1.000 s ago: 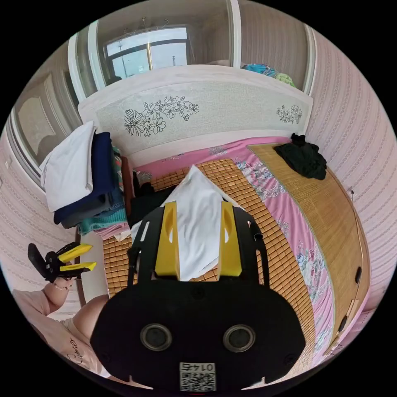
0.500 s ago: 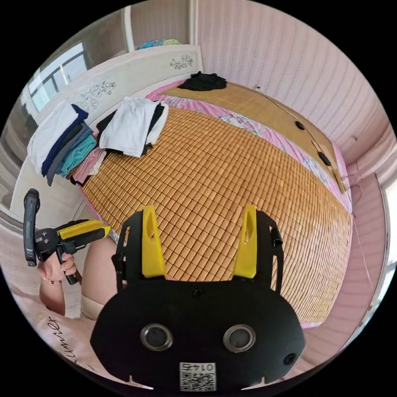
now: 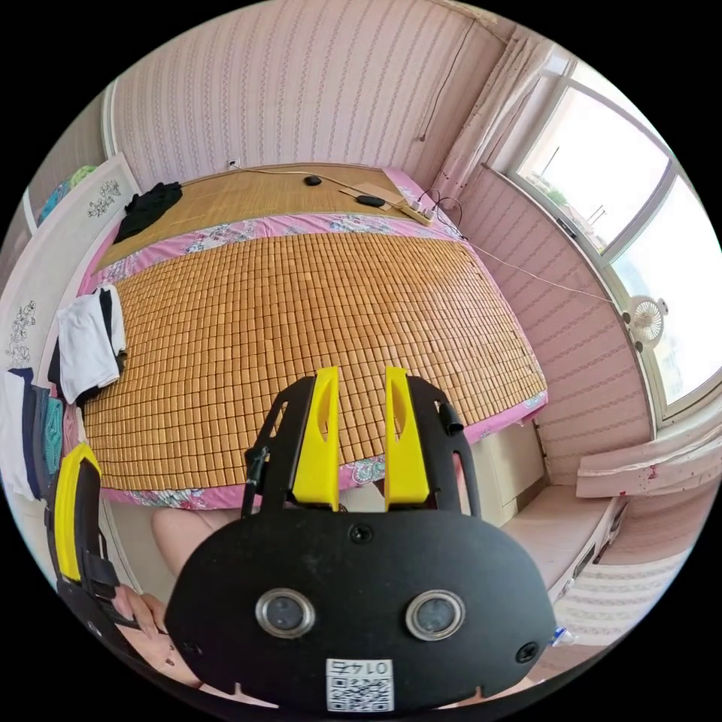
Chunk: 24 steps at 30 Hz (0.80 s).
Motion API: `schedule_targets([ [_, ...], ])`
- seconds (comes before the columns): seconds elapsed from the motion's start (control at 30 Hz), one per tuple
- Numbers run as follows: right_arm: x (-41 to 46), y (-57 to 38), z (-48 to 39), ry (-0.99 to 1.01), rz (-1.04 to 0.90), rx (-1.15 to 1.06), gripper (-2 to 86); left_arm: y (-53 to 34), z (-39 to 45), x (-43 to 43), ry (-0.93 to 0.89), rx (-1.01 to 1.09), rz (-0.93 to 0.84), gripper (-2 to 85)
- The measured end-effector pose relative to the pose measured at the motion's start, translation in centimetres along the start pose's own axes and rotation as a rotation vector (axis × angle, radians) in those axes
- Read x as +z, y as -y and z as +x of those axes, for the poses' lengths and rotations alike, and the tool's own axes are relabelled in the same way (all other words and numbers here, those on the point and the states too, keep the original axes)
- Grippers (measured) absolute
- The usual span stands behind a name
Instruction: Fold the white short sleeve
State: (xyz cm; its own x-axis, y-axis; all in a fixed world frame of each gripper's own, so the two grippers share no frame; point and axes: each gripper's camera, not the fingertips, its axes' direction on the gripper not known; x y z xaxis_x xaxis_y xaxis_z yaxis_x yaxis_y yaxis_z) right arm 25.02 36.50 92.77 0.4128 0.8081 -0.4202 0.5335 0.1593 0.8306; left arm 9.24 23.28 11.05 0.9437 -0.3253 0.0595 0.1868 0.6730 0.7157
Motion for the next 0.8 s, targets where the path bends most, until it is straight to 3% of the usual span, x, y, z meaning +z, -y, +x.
schedule_targets([
  [0.17,-2.2,-2.5,1.8,0.171,0.007,-0.015,9.0,-1.9,3.5,-2.7,-0.101,0.041,0.045,-0.8],
  [0.3,-3.7,-4.4,3.1,0.159,0.035,-0.005,8.6,-1.2,4.3,-1.8,-0.171,0.030,-0.034,-0.9],
  [0.47,-5.2,-6.1,4.4,0.203,0.076,-0.023,8.5,-0.5,5.3,-2.0,-0.148,0.050,0.080,-1.0],
  [0.8,-6.5,-8.9,6.6,0.240,0.131,-0.004,8.1,-0.2,5.6,-2.1,-0.258,0.013,0.043,-0.9],
])
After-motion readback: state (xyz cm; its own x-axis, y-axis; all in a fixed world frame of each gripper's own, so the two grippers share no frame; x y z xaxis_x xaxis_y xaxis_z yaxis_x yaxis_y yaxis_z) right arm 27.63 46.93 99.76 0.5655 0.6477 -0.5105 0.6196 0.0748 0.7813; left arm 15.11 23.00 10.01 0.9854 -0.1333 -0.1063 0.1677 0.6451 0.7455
